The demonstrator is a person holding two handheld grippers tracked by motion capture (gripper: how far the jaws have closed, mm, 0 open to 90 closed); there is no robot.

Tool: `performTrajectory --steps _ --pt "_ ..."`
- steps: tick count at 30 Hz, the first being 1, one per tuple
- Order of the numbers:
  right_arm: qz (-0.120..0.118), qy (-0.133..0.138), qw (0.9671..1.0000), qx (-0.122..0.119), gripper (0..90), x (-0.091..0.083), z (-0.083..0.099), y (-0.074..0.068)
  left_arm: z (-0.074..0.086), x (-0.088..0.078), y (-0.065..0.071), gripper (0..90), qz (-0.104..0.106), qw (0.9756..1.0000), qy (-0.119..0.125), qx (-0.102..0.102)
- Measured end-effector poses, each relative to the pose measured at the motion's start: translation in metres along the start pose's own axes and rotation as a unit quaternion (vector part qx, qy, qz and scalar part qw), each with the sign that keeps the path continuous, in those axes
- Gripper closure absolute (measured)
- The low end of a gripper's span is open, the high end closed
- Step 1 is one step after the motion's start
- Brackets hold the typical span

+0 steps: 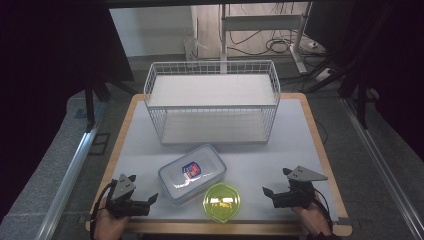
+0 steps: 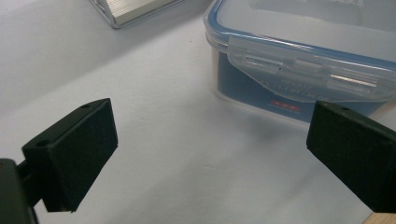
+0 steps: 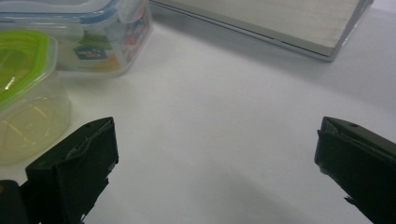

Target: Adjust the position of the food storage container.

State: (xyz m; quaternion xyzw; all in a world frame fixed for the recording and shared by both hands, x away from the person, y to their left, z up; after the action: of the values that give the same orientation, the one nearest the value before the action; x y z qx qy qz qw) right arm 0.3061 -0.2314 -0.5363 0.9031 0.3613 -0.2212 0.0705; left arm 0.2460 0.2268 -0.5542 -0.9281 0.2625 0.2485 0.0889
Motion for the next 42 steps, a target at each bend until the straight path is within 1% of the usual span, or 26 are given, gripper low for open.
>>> performTrajectory --steps 3,4,5,6,11,14,15,17,18,19,20,21,23,24,26,27,28,29,30,31,32,34,36,38,40,42 --pt "-0.003 0.001 1.0 0.006 0.0 0.0 0.0 0.002 0.001 0.001 0.001 1.6 0.004 1.0 0.0 0.0" --pt "-0.009 0.001 0.9999 0.012 0.0 0.0 0.001 0.002 0.001 0.001 0.001 1.6 0.006 1.0 -0.001 0.0" --pt "-0.012 -0.001 0.9998 0.019 0.0 0.0 0.001 0.002 0.001 0.001 0.001 1.6 0.006 1.0 -0.002 0.001" --pt "-0.015 -0.01 0.9996 0.021 0.0 0.001 0.003 0.002 0.001 0.001 0.001 1.5 0.007 1.0 -0.002 0.001" --pt "-0.016 -0.016 0.9996 0.019 0.0 0.002 0.004 0.002 0.001 0.001 0.001 1.6 0.012 0.9999 0.001 -0.004" --pt "-0.025 -0.022 0.9991 0.024 0.0 0.002 0.005 0.0 0.001 0.001 0.001 1.6 0.014 0.9999 0.0 -0.006" --pt "-0.025 -0.022 0.9991 0.024 0.0 0.002 0.005 0.0 0.001 0.001 0.001 1.6 0.014 0.9999 0.0 -0.005" --pt "-0.028 -0.025 0.9991 0.02 0.0 0.002 0.004 0.0 0.001 0.001 0.001 1.6 0.015 0.9999 0.0 -0.005" --pt "-0.033 -0.031 0.9989 0.013 0.0 0.001 0.004 -0.002 0.001 0.001 0.001 1.6 0.015 0.9999 -0.001 -0.005" --pt "-0.033 -0.031 0.9989 0.013 0.0 0.001 0.004 -0.002 0.001 0.001 0.002 1.6 0.015 0.9999 -0.002 -0.005" --pt "-0.038 -0.037 0.9986 0.003 0.0 0.001 0.003 -0.005 0.001 0.001 0.002 1.7 0.016 0.9998 -0.001 -0.006" --pt "-0.038 -0.037 0.9986 0.003 0.0 0.001 0.003 -0.005 0.001 0.001 0.002 1.7 0.016 0.9998 -0.001 -0.006" --pt "-0.035 -0.041 0.9985 -0.006 0.0 0.001 0.002 -0.008 0.001 0.001 0.001 1.7 0.016 0.9998 -0.001 -0.006" --pt "-0.034 -0.045 0.9983 -0.013 1.9 0.001 0.001 -0.01 0.001 0.001 0.002 1.7 0.016 0.9999 0.0 -0.006" --pt "-0.032 -0.049 0.9982 -0.015 9.5 0.0 -0.001 -0.014 0.001 0.001 0.002 1.7 0.016 0.9998 0.001 -0.006" --pt "-0.044 -0.058 0.9974 0.0 22.7 -0.001 -0.002 -0.018 0.001 0.001 0.002 1.7 0.015 0.9999 0.001 -0.006" --pt "-0.05 -0.059 0.997 0.006 28.4 -0.002 -0.003 -0.02 0.001 0.001 0.002 1.7 0.016 0.9999 0.001 -0.007" --pt "-0.05 -0.059 0.997 0.006 28.4 -0.002 -0.003 -0.02 0.001 0.001 0.002 1.7 0.016 0.9998 0.001 -0.007" --pt "-0.059 -0.059 0.9964 0.015 40.6 -0.003 -0.006 -0.022 0.001 0.001 0.002 1.7 0.015 0.9999 0.001 -0.007" --pt "-0.066 -0.06 0.9958 0.019 50.3 -0.004 -0.007 -0.024 0.001 0.001 0.002 1.8 0.015 0.9999 0.001 -0.007" --pt "-0.066 -0.06 0.9958 0.019 50.3 -0.004 -0.007 -0.024 0.001 0.001 0.001 1.8 0.015 0.9999 0.0 -0.006" --pt "-0.085 -0.061 0.9942 0.021 63.5 -0.005 -0.009 -0.029 0.001 0.001 0.001 1.7 0.016 0.9998 0.0 -0.007" --pt "-0.097 -0.066 0.993 0.009 75.2 -0.004 -0.011 -0.035 0.001 0.001 0.001 1.8 0.016 0.9998 0.0 -0.007" --pt "-0.109 -0.067 0.9917 -0.004 83.6 -0.003 -0.014 -0.042 0.002 0.001 0.001 1.8 0.017 0.9998 -0.001 -0.007" --pt "-0.117 -0.065 0.9908 -0.021 89.0 -0.001 -0.018 -0.05 0.002 0.001 0.001 1.8 0.017 0.9998 0.0 -0.008" --pt "-0.124 -0.063 0.9897 -0.034 89.6 0.0 -0.023 -0.059 0.002 0.001 0.001 1.9 0.018 0.9998 0.0 -0.009"
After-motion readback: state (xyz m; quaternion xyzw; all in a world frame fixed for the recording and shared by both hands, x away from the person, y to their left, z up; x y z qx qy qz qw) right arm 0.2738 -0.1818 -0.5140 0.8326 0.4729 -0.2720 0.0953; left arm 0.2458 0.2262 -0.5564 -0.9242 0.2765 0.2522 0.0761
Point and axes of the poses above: each handheld gripper's, and its own axes: x roughly forward along the jaws, z roughly out of its underside, y roughly to its right, the point moved 5 cm from there along x, roughly forward along the jaws, and after that the axes turned 6 degrees about y, right-handed, at the moved point
